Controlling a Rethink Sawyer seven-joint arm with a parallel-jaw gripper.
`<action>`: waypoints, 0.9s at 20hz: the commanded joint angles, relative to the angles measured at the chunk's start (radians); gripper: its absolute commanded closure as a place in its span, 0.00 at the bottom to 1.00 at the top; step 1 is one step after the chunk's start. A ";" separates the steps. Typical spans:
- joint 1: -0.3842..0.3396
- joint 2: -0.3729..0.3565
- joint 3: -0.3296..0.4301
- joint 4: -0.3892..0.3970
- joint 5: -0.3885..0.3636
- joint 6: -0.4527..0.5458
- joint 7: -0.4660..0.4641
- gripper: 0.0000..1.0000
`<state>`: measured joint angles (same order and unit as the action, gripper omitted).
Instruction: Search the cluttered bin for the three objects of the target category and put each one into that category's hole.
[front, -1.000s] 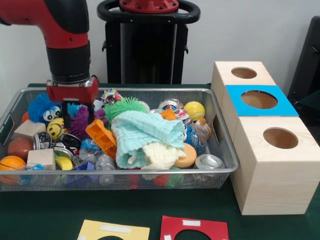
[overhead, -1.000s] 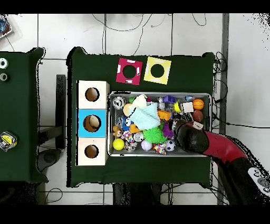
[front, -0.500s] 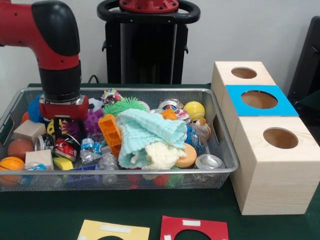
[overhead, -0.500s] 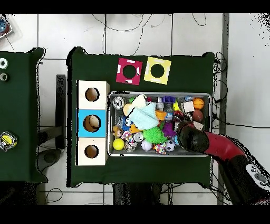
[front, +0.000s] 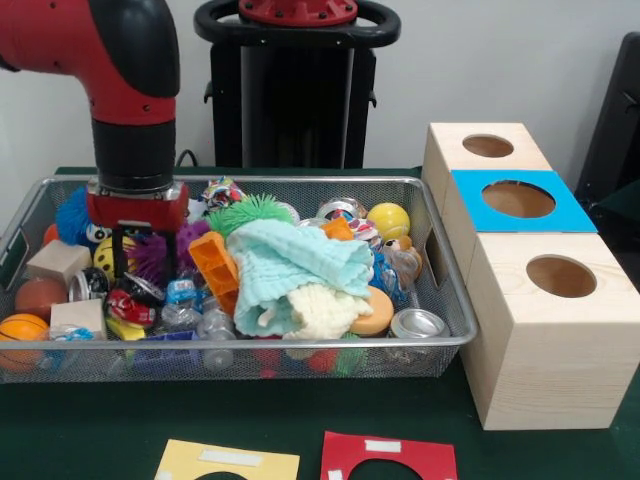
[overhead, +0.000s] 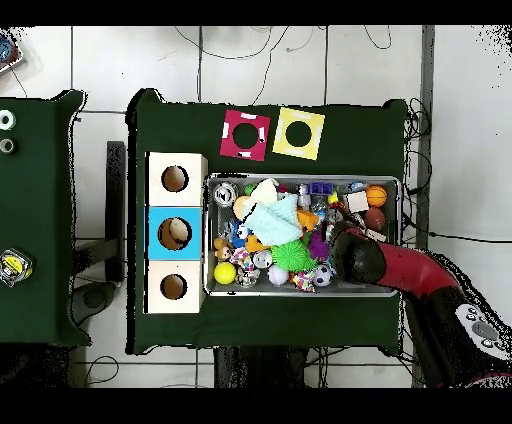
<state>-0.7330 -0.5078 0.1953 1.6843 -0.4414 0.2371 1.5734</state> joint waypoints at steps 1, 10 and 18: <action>0.112 -0.095 -0.038 0.058 0.123 0.101 0.256 0.00; 0.203 -0.068 -0.092 -0.001 0.240 0.130 0.232 0.00; 0.160 0.090 -0.082 -0.035 0.225 -0.064 0.177 0.00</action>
<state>-0.5340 -0.5590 0.1081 1.6844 -0.2330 0.2664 1.5738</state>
